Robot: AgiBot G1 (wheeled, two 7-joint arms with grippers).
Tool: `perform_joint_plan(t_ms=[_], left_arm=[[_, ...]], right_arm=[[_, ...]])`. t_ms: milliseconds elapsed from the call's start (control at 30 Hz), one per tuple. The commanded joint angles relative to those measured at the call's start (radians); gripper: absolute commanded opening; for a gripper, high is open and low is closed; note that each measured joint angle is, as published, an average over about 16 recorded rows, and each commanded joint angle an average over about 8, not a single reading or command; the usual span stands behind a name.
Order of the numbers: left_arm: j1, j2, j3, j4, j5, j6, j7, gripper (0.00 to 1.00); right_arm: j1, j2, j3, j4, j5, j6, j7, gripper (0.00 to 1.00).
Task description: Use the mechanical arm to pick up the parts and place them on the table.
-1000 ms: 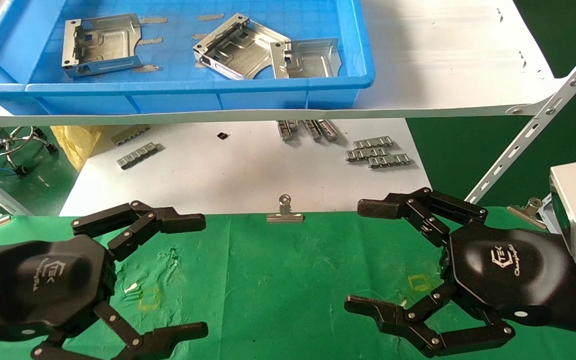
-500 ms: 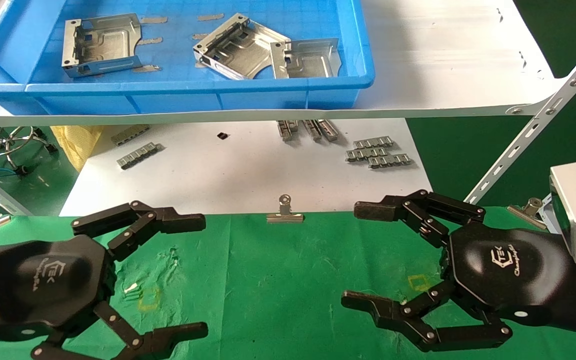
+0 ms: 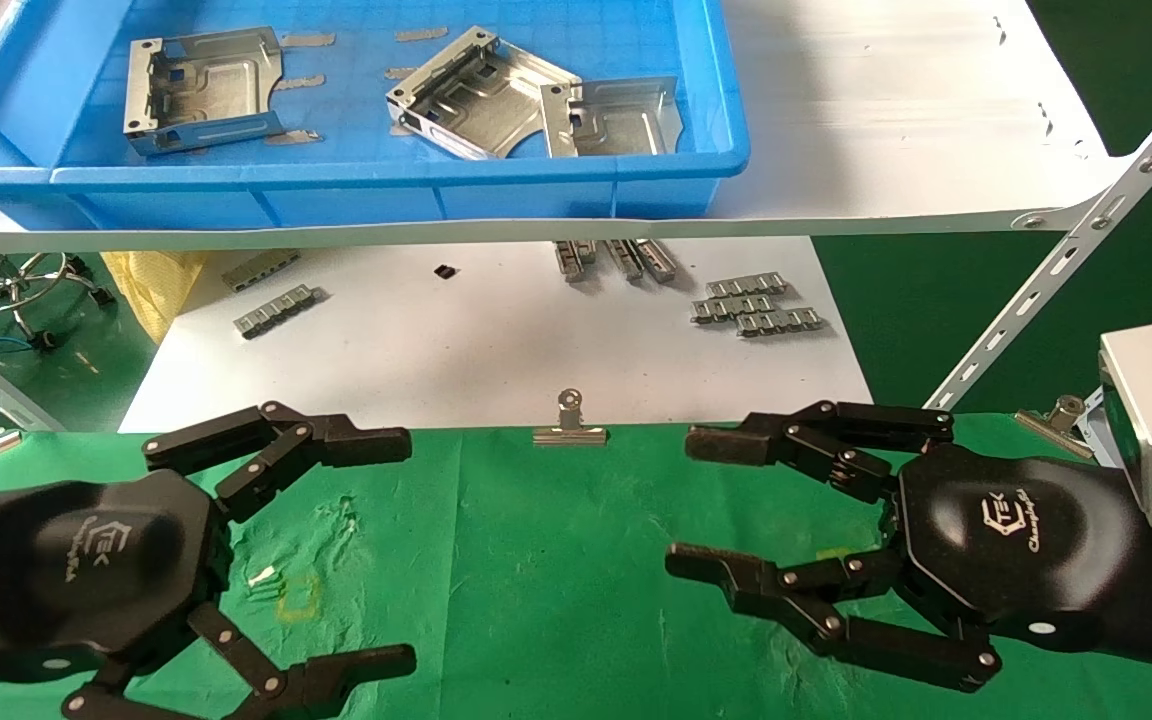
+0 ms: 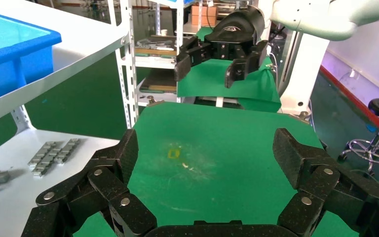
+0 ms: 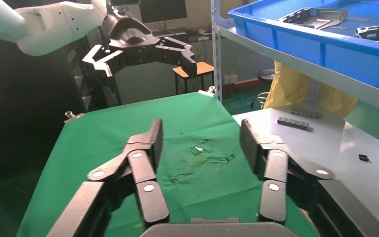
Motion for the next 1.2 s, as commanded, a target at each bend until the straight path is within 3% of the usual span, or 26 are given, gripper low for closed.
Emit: perform_joint_plan(t_ms=[33, 300, 467, 700, 967, 1200], left_arm=[[0.0, 0.0, 0.0, 0.0, 0.0, 0.0, 0.0, 1.0], [-0.006, 0.0, -0.004, 0.002, -0.002, -0.006, -0.001, 1.0], [-0.073, 0.008, -0.007, 0.022, 0.016, -0.043, -0.026, 1.0], [-0.317, 0.095, 0.045, 0.177, 0.153, -0.119, -0.08, 1.0], [-0.649, 0.283, 0.161, 0.539, 0.377, -0.189, -0.088, 1.0], [-0.833, 0.447, 0.252, 0.839, 0.529, -0.243, -0.043, 1.0]], right_arm=[[0.0, 0.0, 0.0, 0.0, 0.0, 0.0, 0.0, 0.0], [0.0, 0.0, 0.0, 0.0, 0.0, 0.0, 0.0, 0.0], [0.0, 0.0, 0.0, 0.0, 0.0, 0.0, 0.0, 0.0], [0.0, 0.0, 0.0, 0.0, 0.0, 0.0, 0.0, 0.0], [0.0, 0.0, 0.0, 0.0, 0.0, 0.0, 0.0, 0.0], [0.0, 0.0, 0.0, 0.0, 0.0, 0.0, 0.0, 0.0]])
